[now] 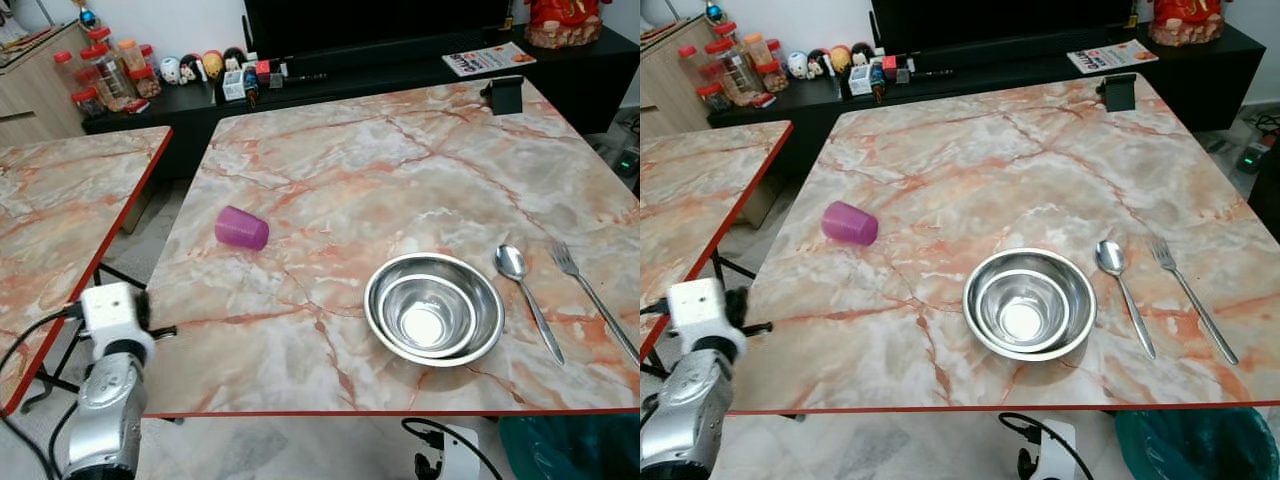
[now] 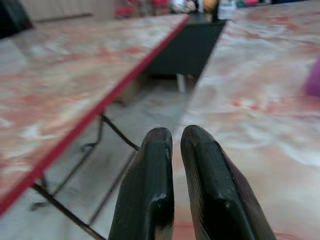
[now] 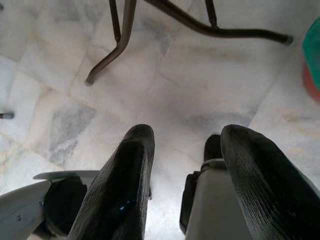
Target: Setting the table
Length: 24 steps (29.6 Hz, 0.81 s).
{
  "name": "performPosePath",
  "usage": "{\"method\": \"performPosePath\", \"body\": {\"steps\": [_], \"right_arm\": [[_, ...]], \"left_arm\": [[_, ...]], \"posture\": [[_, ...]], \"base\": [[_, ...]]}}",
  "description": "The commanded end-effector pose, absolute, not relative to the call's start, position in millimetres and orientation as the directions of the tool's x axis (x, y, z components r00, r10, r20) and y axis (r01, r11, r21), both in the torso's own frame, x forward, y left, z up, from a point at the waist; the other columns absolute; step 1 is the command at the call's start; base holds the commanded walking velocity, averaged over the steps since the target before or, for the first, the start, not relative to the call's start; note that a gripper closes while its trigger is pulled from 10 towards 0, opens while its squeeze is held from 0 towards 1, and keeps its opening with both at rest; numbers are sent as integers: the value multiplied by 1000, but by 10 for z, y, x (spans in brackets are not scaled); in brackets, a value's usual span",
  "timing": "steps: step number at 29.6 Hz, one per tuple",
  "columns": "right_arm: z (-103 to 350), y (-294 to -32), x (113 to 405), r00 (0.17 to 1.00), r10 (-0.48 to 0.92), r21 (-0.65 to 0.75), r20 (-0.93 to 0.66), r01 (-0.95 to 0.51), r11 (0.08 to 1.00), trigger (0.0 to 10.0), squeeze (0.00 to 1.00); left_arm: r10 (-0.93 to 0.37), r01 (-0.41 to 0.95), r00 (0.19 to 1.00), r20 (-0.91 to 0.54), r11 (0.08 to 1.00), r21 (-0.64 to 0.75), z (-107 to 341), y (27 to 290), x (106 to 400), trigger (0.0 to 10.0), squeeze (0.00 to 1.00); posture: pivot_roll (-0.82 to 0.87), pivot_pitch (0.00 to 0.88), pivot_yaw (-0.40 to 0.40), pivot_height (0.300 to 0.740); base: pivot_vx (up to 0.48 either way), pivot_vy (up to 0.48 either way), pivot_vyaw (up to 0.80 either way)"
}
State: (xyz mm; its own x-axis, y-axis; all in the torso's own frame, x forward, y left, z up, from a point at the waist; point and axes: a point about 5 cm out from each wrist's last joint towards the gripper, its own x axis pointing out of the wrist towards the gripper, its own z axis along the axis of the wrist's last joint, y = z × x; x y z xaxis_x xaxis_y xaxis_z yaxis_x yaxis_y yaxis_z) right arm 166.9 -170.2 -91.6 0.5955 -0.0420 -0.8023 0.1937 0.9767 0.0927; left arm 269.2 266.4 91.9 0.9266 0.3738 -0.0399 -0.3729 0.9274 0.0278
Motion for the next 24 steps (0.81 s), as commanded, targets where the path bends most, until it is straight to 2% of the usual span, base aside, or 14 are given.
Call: {"method": "performPosePath", "body": {"steps": [1, 3, 5, 10, 12, 14, 18, 21, 22, 24], "right_arm": [[-906, -1665, 1694, 605, -30, 105, -796, 187, 977, 10000, 0], [-902, -1665, 1705, 608, -30, 105, -794, 186, 977, 10000, 0], [-901, -1665, 1706, 608, -30, 105, -793, 186, 977, 10000, 0], [-899, -1664, 1713, 608, -27, 104, -794, 178, 979, 10000, 0], [-897, -1666, 1717, 608, -26, 104, -794, 177, 979, 10000, 0], [-897, -1666, 1717, 608, -26, 104, -794, 177, 979, 10000, 0], [-894, -1678, 1723, 607, -28, 99, -794, 175, 980, 10000, 0], [-899, -1692, 1713, 603, -33, 93, -797, 175, 980, 10000, 0], [-901, -1702, 1705, 602, -34, 91, -798, 176, 980, 10000, 0], [-905, -1722, 1693, 597, -39, 83, -802, 175, 981, 10000, 0]], "left_arm": [[481, -481, 876, 6, 875, 63, 977, 2858, 2577, 10000, 0], [588, -586, 809, -2, 806, 86, 903, 3048, 2401, 10000, 0], [613, -609, 790, -4, 787, 98, 870, 3096, 2349, 10000, 0], [780, -753, 620, -81, 622, 215, 572, 3413, 1910, 10000, 0], [802, -769, 590, -95, 594, 237, 507, 3449, 1840, 10000, 0], [802, -769, 590, -94, 593, 237, 506, 3448, 1840, 10000, 0], [777, -713, 502, -379, 620, 327, -89, 3410, 1521, 10000, 0], [659, -602, 496, -565, 730, 322, -401, 3227, 1423, 10000, 0], [565, -517, 491, -662, 801, 300, -546, 3098, 1380, 10000, 0], [506, -444, 478, -719, 845, 300, -639, 2998, 1344, 10000, 0]], "posture": [[118, 34, 139, 740], [122, 32, 139, 740], [122, 32, 139, 740], [133, 32, 129, 740], [133, 32, 129, 740], [133, 32, 129, 740], [120, 26, 129, 740], [108, 21, 128, 740], [99, 17, 122, 740], [100, 14, 119, 740]], "base": [[0, 0, 0], [0, 0, 0], [0, 0, 0], [0, 0, 0], [0, 0, 0], [0, 0, 0], [0, 0, 0], [0, 0, 0], [0, 0, 0], [0, 0, 0]]}}
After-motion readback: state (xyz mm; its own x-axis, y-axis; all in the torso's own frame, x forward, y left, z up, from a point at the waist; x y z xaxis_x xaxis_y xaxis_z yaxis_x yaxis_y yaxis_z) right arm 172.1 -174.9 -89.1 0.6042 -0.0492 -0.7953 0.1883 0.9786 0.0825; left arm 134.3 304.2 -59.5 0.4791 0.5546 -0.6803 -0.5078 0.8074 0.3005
